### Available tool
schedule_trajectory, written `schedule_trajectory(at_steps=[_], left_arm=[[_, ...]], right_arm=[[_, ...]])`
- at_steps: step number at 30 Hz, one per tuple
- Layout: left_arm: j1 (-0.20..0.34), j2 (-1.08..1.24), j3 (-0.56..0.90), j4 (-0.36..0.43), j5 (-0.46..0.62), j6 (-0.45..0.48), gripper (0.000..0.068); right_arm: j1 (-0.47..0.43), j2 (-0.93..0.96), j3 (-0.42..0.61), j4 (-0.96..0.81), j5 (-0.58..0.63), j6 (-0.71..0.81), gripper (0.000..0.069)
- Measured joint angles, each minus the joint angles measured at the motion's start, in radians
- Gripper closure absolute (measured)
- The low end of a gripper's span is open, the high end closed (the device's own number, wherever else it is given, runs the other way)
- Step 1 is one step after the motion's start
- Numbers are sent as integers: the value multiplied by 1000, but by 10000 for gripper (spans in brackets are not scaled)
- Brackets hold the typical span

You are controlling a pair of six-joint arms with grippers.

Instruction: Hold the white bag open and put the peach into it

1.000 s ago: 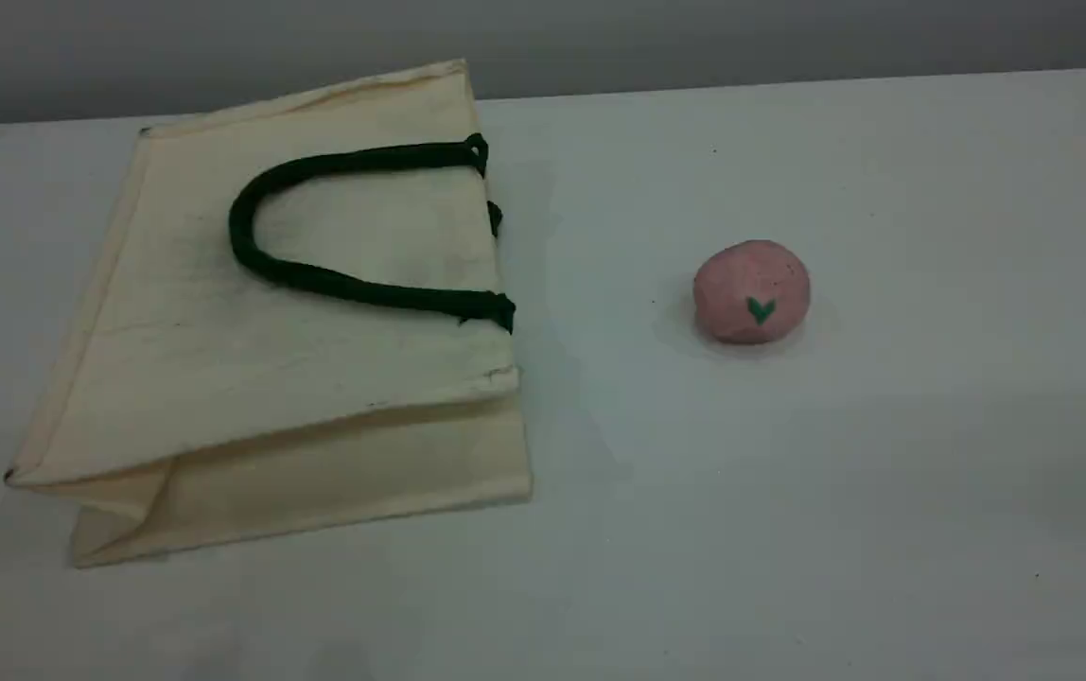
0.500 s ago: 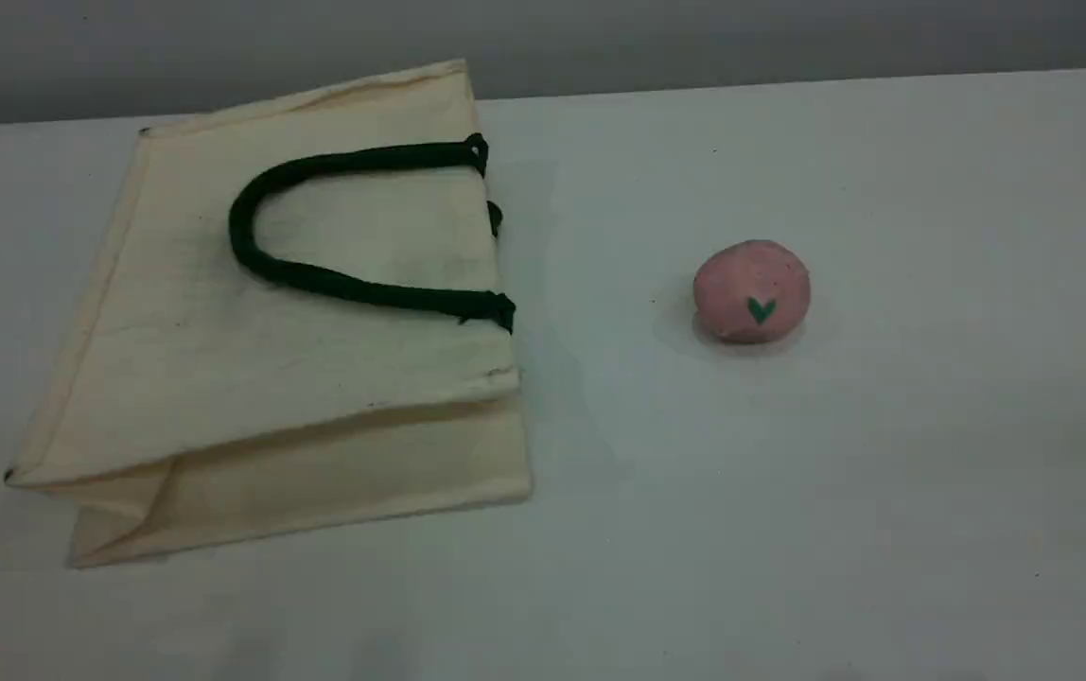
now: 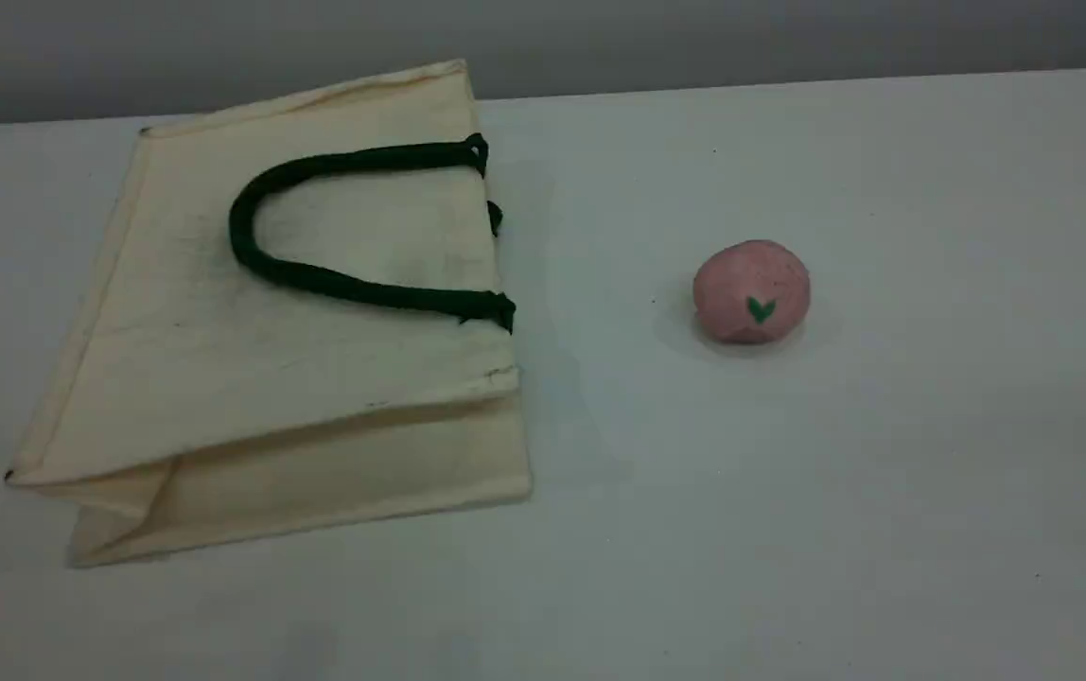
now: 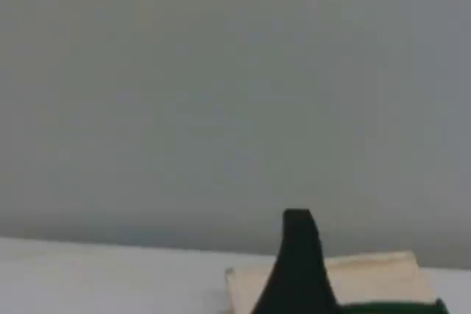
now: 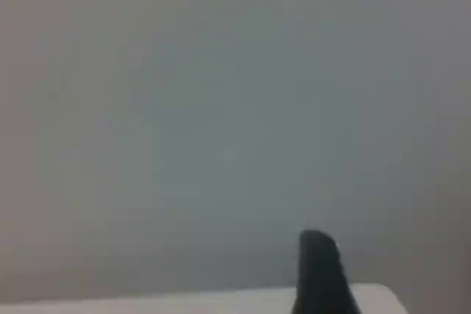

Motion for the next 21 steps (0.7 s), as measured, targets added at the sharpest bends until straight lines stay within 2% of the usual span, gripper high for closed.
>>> schedule_trajectory(at_steps=[5,9,15,21], left_arm=[[0,0,0,0,-22,-32,174],[-1,0,0,-1,-40,-108,174],[-1,0,0,2,-123,-176,174],[-1,1,-54,2,-112,-256,174]], right_arm=[[0,0,0,69,-26,8,307],[0,0,0,173,-26,11,307],[0,0,0,256,-65,12,307],[0,8,-121,254,20,13,307]])
